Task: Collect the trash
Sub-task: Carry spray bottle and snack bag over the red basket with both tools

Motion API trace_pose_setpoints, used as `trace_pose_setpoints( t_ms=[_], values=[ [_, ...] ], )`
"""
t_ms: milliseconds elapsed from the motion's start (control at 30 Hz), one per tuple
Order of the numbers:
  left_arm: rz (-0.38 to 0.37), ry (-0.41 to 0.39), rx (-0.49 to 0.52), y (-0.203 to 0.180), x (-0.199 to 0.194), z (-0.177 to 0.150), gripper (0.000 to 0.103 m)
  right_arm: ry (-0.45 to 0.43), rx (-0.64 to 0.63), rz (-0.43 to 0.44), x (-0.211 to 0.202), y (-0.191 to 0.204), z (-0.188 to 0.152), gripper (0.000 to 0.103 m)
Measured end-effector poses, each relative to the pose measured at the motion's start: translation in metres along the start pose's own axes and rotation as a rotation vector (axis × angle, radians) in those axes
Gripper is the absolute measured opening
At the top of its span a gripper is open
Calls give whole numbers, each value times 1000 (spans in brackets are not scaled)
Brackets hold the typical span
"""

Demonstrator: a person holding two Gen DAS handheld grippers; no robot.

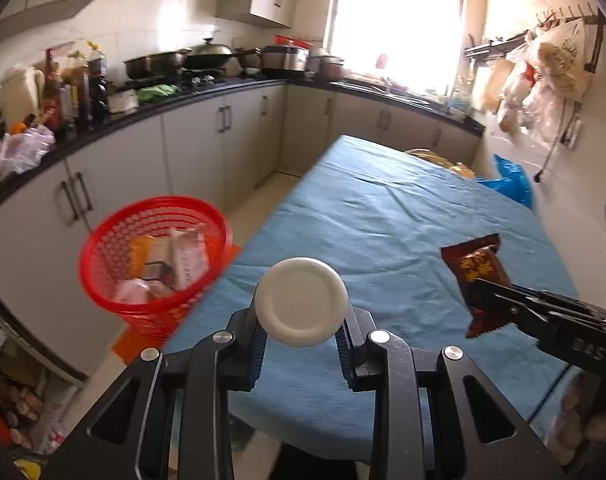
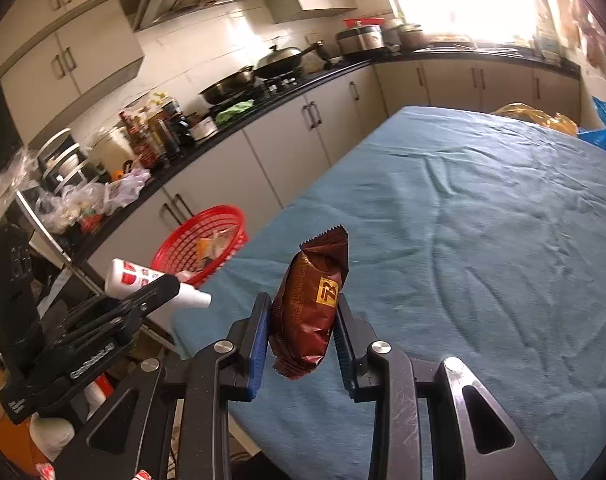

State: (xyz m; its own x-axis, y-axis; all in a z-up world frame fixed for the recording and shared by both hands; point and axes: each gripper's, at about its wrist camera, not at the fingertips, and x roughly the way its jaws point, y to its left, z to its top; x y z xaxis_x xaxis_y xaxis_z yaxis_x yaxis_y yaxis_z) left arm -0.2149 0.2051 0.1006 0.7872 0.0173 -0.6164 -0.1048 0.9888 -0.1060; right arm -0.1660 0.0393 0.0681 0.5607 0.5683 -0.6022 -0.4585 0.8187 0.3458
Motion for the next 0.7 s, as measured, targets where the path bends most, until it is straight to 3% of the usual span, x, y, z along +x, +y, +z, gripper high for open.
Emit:
trace_pose_setpoints(
  t_ms=[467,700],
  values=[
    [172,-40,3,34,-5,-7,29,31,-79,15,22,35,-1,33],
    [197,-35,-6,49,-2,-8,29,50,-118,20,36,50,1,33]
  ],
)
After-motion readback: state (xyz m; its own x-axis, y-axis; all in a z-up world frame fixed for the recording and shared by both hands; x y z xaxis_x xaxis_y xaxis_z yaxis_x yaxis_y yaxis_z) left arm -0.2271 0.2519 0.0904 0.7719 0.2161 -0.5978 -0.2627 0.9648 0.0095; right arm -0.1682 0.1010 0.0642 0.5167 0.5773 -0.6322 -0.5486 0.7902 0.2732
